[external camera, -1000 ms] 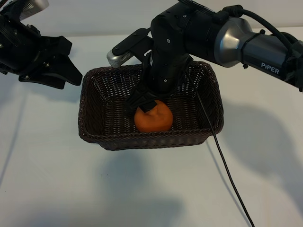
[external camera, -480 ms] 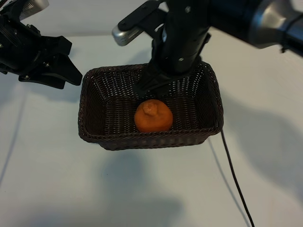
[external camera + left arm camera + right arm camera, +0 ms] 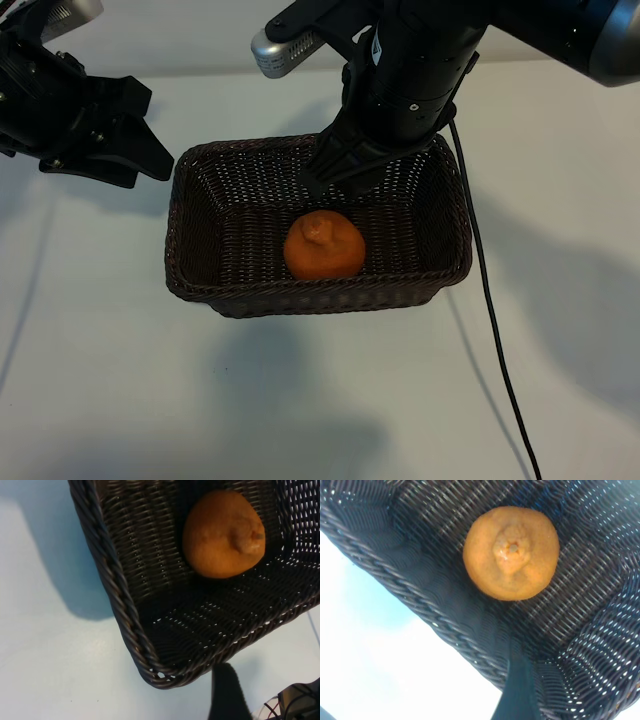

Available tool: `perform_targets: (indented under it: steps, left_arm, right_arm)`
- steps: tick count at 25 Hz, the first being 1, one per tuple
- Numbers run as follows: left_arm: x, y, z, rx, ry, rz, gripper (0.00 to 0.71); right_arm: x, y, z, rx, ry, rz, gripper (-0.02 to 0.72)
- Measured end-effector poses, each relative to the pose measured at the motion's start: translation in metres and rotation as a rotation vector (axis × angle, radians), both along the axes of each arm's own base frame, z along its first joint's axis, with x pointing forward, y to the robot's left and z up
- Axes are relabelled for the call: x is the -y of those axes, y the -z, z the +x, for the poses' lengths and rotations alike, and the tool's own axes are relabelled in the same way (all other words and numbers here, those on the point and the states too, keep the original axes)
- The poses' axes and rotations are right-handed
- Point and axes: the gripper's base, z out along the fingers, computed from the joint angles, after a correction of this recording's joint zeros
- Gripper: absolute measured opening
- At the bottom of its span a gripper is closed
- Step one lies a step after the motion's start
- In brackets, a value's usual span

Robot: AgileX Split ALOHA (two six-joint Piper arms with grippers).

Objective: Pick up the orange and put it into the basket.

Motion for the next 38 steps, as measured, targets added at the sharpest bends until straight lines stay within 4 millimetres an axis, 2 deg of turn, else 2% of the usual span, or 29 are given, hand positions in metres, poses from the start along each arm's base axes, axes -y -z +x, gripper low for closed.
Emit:
perform_targets:
  steps: [13, 19, 25, 28, 31, 38]
  left_arm:
    - [0.0, 0.0, 0.0, 0.0, 0.0, 0.0, 0.46]
    - [0.0, 0.0, 0.0, 0.0, 0.0, 0.0, 0.46]
    - [0.0, 0.0, 0.0, -0.001, -0.002, 0.0, 0.46]
    - [0.0, 0.0, 0.0, -0.001, -0.002, 0.0, 0.46]
    - [0.0, 0.0, 0.0, -0.001, -0.002, 0.0, 0.46]
    - [0.0, 0.0, 0.0, -0.001, -0.002, 0.0, 0.46]
  right_arm:
    - [0.011, -0.025, -0.016, 0.051, -0.023, 0.025, 0.55]
    - [0.027, -0.038, -0.022, 0.087, -0.002, 0.027, 0.55]
    - [0.065, -0.061, -0.021, 0.129, 0.113, 0.075, 0.55]
    - [0.082, -0.065, -0.021, 0.137, 0.172, 0.082, 0.55]
    - [0.104, -0.058, -0.021, 0.117, 0.239, 0.069, 0.549]
    - [0.17, -0.031, -0.024, 0.031, 0.431, 0.013, 0.549]
